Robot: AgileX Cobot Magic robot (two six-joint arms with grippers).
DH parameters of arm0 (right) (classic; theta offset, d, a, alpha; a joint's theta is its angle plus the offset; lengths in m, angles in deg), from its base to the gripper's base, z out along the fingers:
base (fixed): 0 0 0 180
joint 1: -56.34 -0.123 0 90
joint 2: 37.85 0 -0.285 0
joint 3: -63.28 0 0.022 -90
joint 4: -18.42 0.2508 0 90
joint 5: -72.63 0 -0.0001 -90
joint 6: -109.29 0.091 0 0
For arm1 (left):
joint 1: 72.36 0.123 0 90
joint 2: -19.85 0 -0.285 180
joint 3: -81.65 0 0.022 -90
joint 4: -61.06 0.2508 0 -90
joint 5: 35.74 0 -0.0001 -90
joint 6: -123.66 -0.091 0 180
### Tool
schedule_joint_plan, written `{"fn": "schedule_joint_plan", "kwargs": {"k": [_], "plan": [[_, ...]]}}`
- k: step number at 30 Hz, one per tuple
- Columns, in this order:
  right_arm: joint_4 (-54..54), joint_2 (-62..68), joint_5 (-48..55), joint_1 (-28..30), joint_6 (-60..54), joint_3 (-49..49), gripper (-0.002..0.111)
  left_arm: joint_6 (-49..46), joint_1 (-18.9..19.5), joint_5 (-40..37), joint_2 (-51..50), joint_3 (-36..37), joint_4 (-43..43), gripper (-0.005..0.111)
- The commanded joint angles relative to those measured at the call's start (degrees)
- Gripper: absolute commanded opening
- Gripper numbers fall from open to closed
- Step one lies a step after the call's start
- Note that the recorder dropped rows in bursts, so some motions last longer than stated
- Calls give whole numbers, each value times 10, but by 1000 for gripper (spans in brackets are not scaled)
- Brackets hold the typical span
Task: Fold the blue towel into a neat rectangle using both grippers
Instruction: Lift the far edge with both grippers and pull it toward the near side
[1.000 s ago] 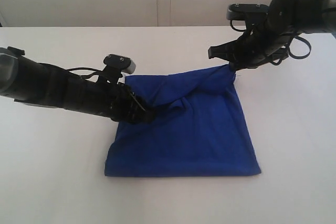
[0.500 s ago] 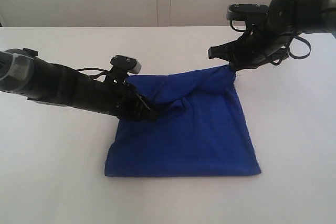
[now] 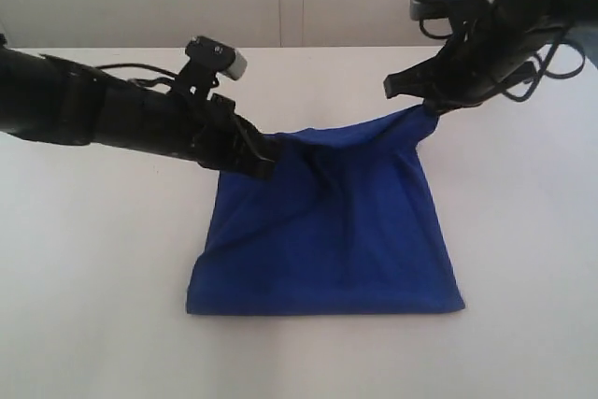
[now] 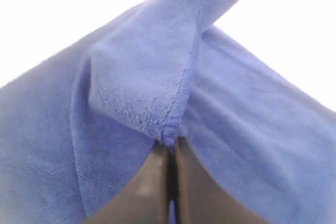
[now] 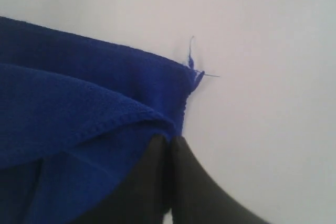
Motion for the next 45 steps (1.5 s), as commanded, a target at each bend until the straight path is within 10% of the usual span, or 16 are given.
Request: {"fn": "schedule_joint_plan", "kwargs": {"k": [1,11,24,45], "plan": [[-44,-75,68,5,-19,2,0,154,-1,-61,81,-1,191,0],[-43,-204,199,-14,-27,6,0,472,-1,-277,205,-1,555,0],[-29,-403,218,-80,3,164,0,541,-42,-423,354,-1,592,0],[68,-651,305,-99,20,236,0,643,-129,-452,521,79,584,0]]}}
